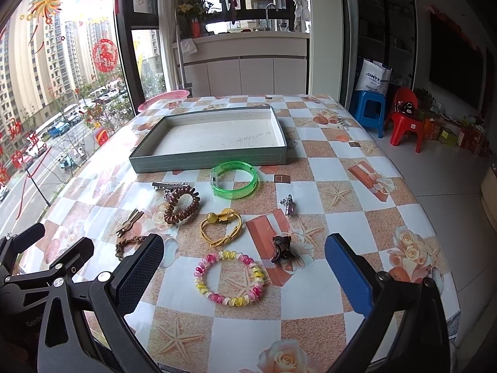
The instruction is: Organize jewelry
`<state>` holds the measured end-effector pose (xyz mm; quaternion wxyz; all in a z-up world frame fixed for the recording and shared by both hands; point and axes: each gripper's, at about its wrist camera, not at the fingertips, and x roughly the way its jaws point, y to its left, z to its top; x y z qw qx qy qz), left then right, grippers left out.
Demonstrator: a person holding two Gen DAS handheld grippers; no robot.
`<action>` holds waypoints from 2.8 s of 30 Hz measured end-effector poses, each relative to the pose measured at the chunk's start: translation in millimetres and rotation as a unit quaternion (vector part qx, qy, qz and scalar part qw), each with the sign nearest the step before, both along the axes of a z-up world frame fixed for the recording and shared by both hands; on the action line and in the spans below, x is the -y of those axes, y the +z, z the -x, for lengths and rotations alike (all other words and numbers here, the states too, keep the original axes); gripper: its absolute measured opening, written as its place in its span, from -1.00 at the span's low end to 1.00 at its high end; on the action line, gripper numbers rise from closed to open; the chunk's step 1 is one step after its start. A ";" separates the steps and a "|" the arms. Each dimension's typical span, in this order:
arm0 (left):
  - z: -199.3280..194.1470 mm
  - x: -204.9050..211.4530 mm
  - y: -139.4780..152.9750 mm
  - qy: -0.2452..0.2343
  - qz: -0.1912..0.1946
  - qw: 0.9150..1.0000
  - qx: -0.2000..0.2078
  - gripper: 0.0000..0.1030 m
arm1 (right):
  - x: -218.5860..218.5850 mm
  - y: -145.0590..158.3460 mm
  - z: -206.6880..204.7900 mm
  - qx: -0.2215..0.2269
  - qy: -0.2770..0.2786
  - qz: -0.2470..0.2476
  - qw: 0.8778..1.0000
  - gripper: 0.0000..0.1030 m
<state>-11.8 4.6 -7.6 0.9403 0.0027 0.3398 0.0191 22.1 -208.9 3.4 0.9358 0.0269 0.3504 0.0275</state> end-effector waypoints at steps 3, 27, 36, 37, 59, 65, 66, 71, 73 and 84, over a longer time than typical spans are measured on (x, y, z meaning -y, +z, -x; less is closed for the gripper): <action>-1.3 0.7 -0.2 0.000 0.000 1.000 -0.002 1.00 | 0.2 -0.3 -0.1 -0.001 0.000 0.000 1.000 1.00; -13.5 -15.0 -16.5 -0.005 0.005 0.999 -0.041 1.00 | 36.1 -26.0 -6.4 -0.059 -0.023 -0.025 0.998 1.00; -60.2 -40.7 -27.2 -0.027 0.028 0.996 -0.086 1.00 | 69.8 -42.1 -14.5 -0.106 -0.048 -0.012 0.993 1.00; -66.5 -39.8 -28.5 -0.033 0.031 0.995 -0.090 1.00 | 69.7 -42.3 -17.9 -0.107 -0.048 -0.014 0.993 1.00; -103.8 5.2 -52.8 -0.107 0.002 0.986 -0.124 -0.40 | 35.3 -69.2 -66.1 -0.146 -0.005 0.025 0.989 -0.63; -99.4 -5.9 -46.5 -0.105 0.045 0.986 -0.123 -0.41 | 42.3 -62.7 -63.6 -0.144 -0.005 -0.005 0.989 -0.65; -98.4 -8.0 -43.5 -0.104 0.051 0.986 -0.120 -0.41 | 44.1 -59.6 -62.8 -0.142 -0.004 -0.013 0.990 -0.65; -101.0 -15.0 -17.4 -0.103 0.075 0.987 -0.100 -0.41 | 49.1 -35.0 -69.0 -0.131 0.009 -0.057 0.990 -0.65; -105.8 -15.2 -3.6 -0.103 0.079 0.987 -0.090 -0.41 | 49.6 -22.9 -76.6 -0.128 0.017 -0.075 0.989 -0.65; -176.9 -7.3 56.7 -0.119 0.087 0.987 -0.058 -0.40 | 33.5 27.7 -162.2 -0.135 0.067 -0.126 0.981 -0.65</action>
